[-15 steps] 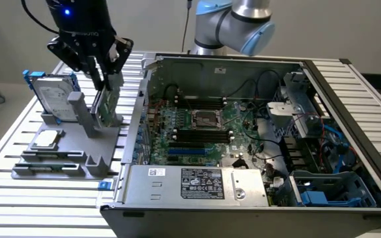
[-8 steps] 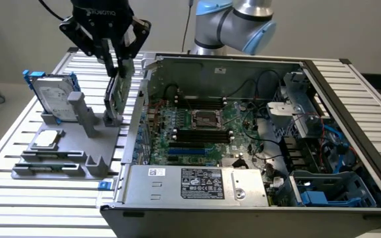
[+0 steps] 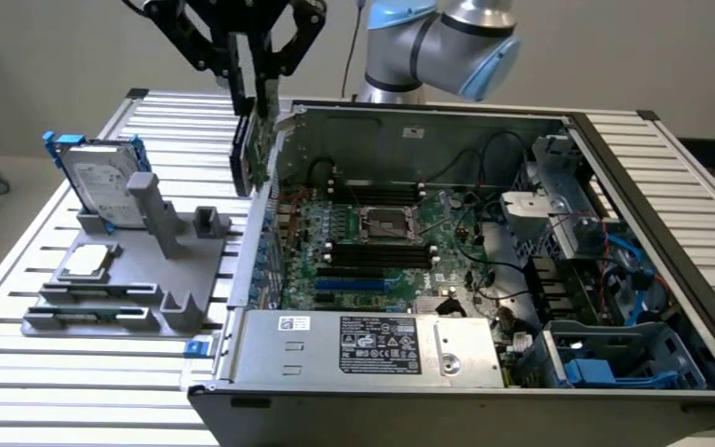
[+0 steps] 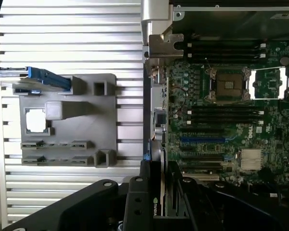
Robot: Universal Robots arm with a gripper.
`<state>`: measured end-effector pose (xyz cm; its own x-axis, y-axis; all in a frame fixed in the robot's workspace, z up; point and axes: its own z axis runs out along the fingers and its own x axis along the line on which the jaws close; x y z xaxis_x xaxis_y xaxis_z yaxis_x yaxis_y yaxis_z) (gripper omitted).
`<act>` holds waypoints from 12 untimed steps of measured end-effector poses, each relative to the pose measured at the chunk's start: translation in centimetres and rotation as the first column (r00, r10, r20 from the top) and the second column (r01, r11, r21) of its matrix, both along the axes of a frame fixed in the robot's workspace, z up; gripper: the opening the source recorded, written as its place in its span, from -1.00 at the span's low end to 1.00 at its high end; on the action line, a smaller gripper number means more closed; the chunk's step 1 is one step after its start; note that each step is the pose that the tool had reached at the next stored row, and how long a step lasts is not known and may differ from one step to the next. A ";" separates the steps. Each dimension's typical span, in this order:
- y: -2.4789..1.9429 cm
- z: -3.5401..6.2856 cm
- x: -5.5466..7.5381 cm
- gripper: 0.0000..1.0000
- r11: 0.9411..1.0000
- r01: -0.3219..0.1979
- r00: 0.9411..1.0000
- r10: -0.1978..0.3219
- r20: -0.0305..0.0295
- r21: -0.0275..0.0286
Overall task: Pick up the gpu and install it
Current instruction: 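Pick up the gpu and move the gpu toward the slot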
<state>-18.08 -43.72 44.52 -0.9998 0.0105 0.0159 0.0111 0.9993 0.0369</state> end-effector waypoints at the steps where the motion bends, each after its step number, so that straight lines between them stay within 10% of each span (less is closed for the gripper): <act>1: 0.00 0.06 0.5 -0.47 1.000 0.000 1.000 0.000 -0.001 0.000; 12: 0.00 -0.11 5.5 -0.47 1.000 0.000 1.000 0.000 -0.005 0.000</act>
